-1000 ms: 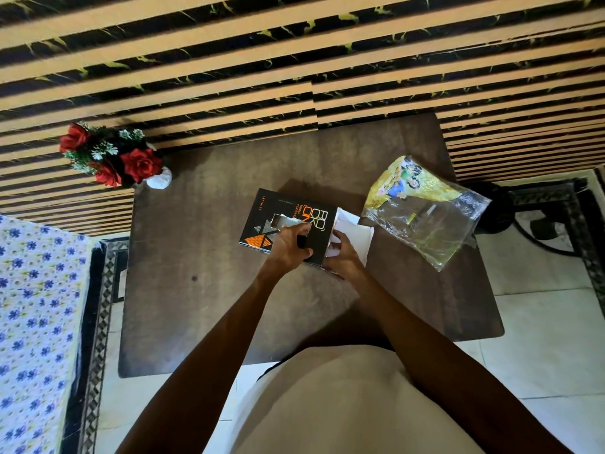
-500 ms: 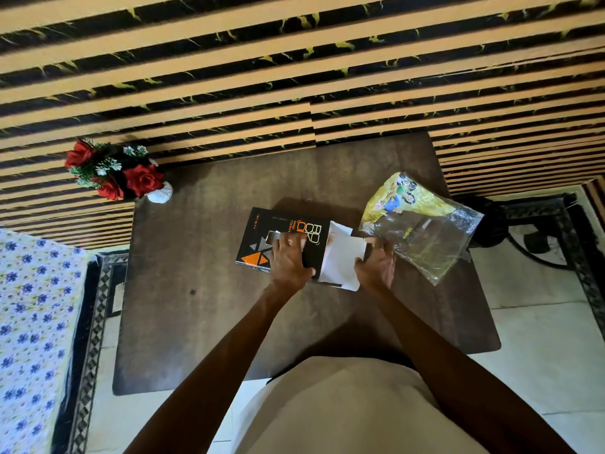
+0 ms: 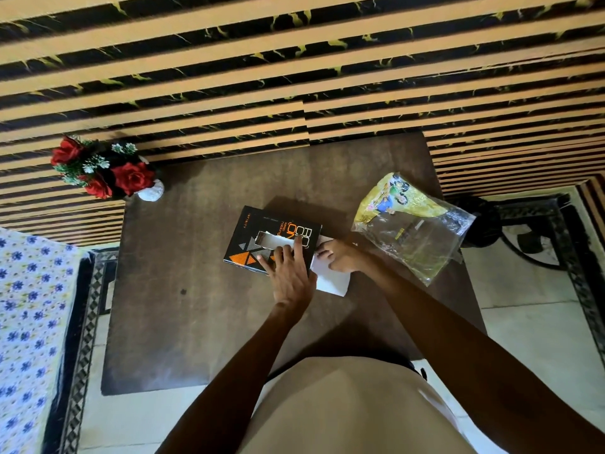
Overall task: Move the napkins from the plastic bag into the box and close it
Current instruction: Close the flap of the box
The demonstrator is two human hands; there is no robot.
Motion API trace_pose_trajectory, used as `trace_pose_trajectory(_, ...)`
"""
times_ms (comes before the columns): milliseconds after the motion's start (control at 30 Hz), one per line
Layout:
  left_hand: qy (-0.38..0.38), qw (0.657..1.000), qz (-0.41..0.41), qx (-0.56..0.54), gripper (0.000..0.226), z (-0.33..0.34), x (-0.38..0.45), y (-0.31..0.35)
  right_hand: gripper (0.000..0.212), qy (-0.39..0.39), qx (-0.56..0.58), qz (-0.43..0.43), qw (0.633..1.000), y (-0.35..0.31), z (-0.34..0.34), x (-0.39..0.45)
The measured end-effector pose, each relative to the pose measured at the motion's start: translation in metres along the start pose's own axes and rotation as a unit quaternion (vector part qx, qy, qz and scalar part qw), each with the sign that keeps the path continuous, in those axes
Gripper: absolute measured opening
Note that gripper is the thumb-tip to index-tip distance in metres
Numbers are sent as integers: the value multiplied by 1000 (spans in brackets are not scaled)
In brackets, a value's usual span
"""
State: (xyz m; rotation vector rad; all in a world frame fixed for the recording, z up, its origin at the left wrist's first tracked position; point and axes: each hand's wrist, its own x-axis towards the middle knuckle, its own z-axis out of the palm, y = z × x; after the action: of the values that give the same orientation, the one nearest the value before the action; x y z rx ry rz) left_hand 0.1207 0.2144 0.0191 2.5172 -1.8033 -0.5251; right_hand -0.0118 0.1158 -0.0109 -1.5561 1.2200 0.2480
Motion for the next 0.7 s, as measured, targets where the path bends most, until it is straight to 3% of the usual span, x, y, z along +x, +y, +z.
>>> trace_pose_trajectory(67, -2, 1000, -3, 9, 78, 0, 2, 4, 40, 41, 12, -4, 999, 7, 9, 5)
trace_pose_trajectory(133, 2, 1000, -2, 28, 78, -1, 4, 6, 28, 155, 26, 9, 988, 13, 14, 8)
trace_pose_trajectory(200, 13, 998, 4, 57, 79, -1, 5, 6, 15, 295, 1, 38, 955, 16, 16, -3)
trace_pose_trajectory(267, 27, 996, 19, 85, 85, -1, 5, 6, 16, 387, 24, 79, 918, 22, 19, -11)
trace_pose_trajectory(400, 10, 988, 60, 141, 98, 1, 6, 10, 47, 314, 294, 166, 887, 28, 21, -8)
trace_pose_trajectory(500, -29, 983, 72, 167, 99, -5, 13, 16, 48, 269, 437, 164, 842, 32, 20, -10)
trace_pose_trajectory(600, -72, 980, 71, 171, 100, -16, 18, 20, 39, 209, 450, 68, 866, 25, 21, -24)
trace_pose_trajectory(700, -96, 986, 72, 119, 108, -28, 21, 19, 51, 151, 417, 13, 896, 11, 22, -24)
